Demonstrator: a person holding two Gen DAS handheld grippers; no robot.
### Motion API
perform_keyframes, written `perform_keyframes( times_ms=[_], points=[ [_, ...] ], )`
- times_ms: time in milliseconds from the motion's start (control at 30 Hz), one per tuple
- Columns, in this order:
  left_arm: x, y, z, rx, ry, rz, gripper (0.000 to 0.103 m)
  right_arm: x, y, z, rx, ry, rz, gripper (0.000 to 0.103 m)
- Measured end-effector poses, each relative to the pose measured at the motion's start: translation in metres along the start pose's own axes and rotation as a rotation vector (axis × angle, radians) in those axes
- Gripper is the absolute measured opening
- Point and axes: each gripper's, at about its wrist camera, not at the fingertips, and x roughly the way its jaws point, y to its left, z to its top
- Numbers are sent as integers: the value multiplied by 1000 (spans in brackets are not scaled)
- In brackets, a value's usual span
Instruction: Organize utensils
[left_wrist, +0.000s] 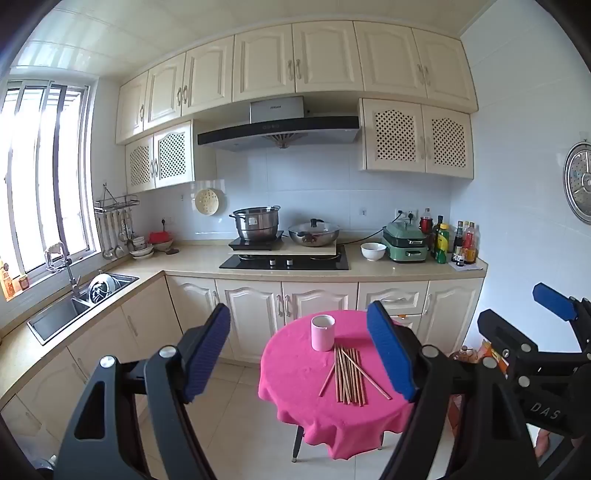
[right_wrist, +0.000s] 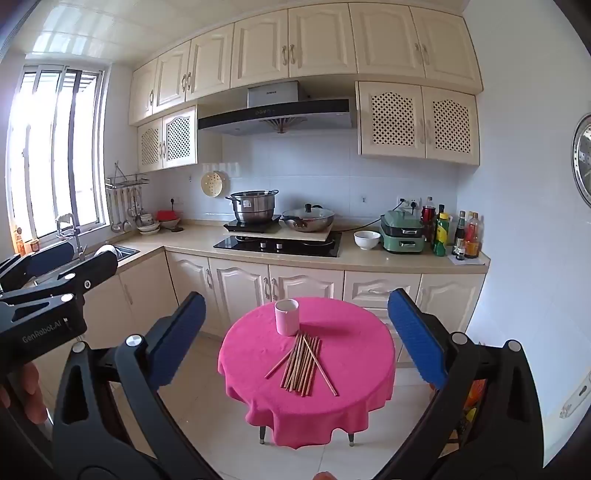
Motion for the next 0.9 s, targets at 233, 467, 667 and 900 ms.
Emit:
perform_keyframes(
  times_ms=[233,467,667,900],
  points=[
    [2,0,-1,2,3,-3,75,-3,-1,-2,6,3,-13,97],
    [3,2,-3,4,-4,-11,75,-3,-10,0,16,15,-9,97],
    [4,3,1,12,5,-21,75,2,-8,0,16,20,-8,97],
    [7,1,1,17,11,-18,75,6,0,-5,29,30,-7,97]
  ],
)
